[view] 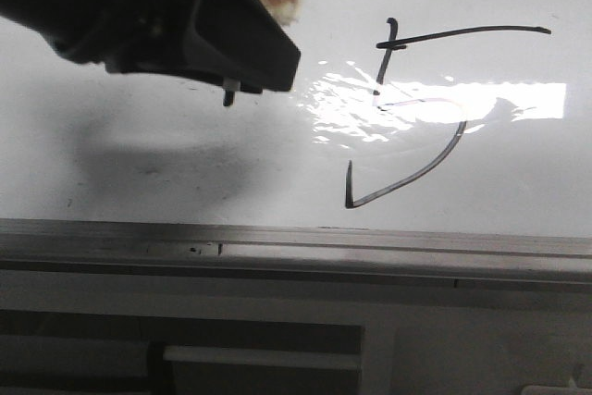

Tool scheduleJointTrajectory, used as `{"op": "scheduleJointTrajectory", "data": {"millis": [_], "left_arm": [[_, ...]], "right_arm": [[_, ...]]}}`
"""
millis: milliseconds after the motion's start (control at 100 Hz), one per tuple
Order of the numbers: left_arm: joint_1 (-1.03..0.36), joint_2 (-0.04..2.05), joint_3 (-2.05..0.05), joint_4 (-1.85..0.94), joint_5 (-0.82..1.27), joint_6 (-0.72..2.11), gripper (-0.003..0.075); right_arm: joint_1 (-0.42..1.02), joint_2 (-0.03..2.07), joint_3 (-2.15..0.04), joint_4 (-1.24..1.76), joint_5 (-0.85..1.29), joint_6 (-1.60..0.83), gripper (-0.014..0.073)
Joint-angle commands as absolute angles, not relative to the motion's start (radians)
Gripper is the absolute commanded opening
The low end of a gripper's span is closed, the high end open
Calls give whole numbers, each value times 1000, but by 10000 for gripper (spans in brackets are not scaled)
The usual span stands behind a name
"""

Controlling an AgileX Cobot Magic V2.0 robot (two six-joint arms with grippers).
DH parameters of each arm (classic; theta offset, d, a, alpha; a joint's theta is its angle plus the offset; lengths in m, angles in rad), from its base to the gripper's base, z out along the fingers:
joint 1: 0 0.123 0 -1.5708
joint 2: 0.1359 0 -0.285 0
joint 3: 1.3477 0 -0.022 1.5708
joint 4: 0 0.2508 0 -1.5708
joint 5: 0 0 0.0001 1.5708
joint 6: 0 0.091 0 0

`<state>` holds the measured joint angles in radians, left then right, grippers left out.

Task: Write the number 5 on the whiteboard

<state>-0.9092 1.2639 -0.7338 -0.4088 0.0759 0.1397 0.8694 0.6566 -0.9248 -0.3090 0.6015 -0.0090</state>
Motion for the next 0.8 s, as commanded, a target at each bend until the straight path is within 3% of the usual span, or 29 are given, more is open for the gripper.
{"op": "scheduleJointTrajectory", "data": {"millis": [0, 340, 790], "left_arm": [[-906, 1298, -760, -444, -49, 117, -20], [-896, 1429, -760, -631, -113, 117, -20], [-834, 1417, -760, -605, -63, 122, -20]], "right_arm": [[862, 635, -943, -324, 583, 0, -62], [862, 617, -943, -303, 658, 41, -62], [862, 617, -940, -302, 657, 41, -62]]}}
